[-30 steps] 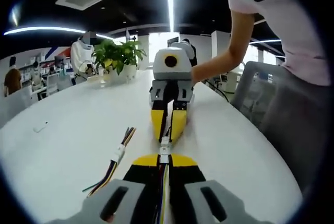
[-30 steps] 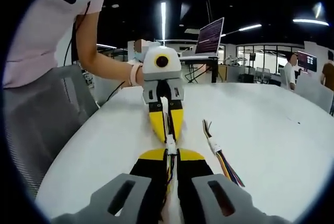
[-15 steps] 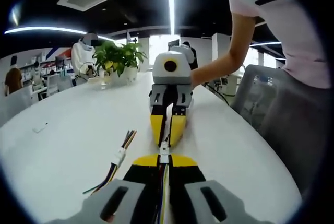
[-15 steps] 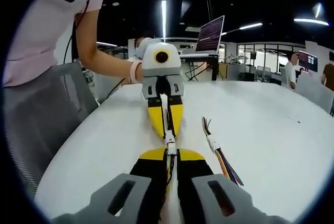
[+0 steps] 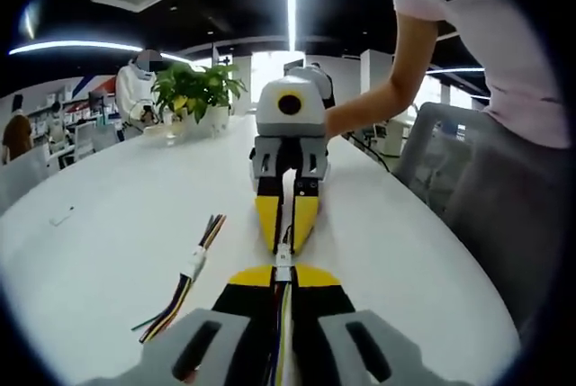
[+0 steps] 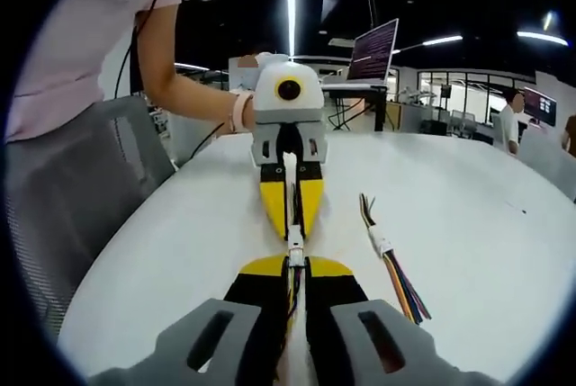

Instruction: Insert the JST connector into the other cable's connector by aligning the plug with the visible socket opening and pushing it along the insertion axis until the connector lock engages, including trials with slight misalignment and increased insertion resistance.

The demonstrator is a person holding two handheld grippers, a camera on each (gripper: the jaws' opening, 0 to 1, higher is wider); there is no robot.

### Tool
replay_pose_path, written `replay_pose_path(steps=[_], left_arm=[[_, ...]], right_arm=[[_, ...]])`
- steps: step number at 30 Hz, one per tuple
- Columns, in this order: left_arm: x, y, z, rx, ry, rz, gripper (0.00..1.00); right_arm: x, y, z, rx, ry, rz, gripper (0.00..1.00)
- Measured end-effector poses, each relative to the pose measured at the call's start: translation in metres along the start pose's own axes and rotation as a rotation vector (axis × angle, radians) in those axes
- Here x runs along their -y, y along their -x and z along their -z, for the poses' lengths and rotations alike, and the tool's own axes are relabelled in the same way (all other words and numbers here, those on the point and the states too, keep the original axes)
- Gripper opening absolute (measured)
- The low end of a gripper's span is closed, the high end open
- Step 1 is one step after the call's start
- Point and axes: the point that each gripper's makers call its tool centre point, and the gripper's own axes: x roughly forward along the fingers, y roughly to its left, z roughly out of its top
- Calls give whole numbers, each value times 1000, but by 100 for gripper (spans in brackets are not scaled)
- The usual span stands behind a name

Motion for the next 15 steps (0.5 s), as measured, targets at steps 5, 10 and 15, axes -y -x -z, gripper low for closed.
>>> replay_pose_path(steps=[5, 10, 15], left_arm=[[0, -1, -2, -3, -18, 1, 0], [-1, 0, -6, 10, -24, 2, 0], [-1, -2, -7, 10, -31, 2, 0]], right_arm=[[0, 0, -1, -6, 15, -5, 3], [1, 2, -6, 5, 8, -8, 2], [0, 4, -8, -2, 9, -16, 2]])
